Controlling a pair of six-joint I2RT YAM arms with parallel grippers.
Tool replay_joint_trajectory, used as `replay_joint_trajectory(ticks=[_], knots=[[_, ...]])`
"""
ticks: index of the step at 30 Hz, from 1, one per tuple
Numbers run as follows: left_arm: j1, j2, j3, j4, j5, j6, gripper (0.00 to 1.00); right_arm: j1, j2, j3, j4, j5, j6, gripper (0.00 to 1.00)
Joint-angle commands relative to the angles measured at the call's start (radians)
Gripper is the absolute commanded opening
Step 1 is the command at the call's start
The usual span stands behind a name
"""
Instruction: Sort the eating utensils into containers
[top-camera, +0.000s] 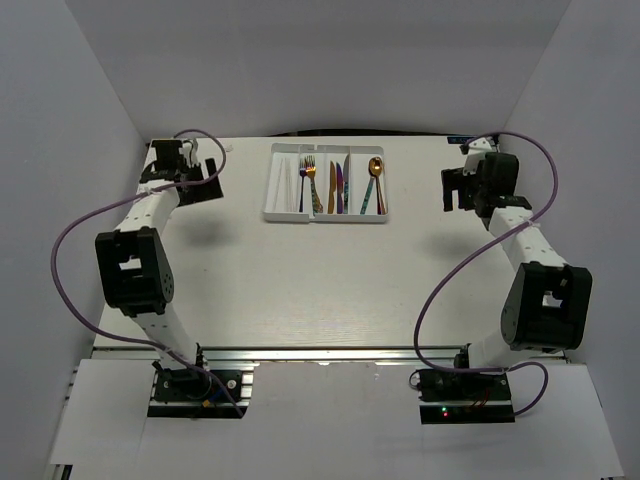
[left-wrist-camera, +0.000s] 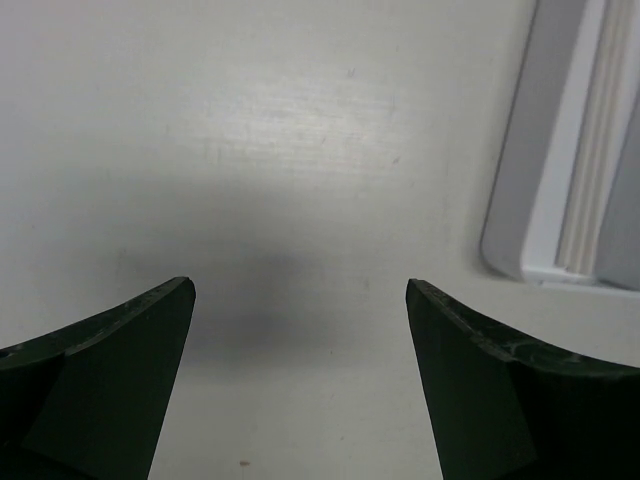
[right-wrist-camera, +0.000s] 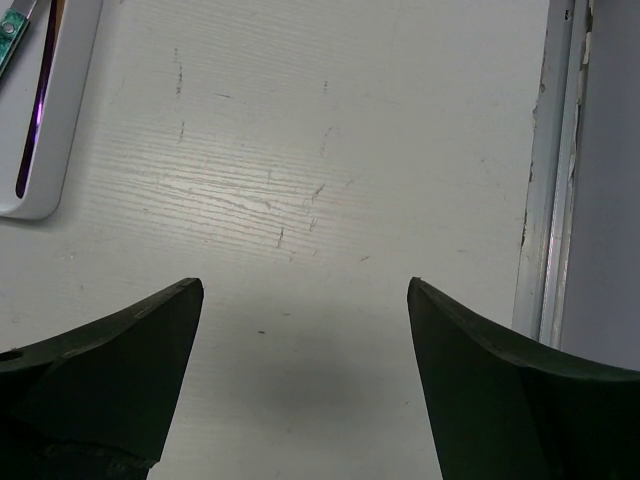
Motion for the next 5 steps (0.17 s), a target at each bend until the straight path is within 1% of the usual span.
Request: replay_joint_trajectory(ticks=[1,5], knots=[[-0.029,-0.108,-0.068,0.037,-0.046,0.016,0.98,-0.006,-0.014,-0.004,0.072,0.012,-0.019,0.89],[-0.029,-0.121,-0.089,0.048,-0.051,0.008,0.98,-0.007,-0.017,-0.005,0.072,0.018,-0.027,0.89]])
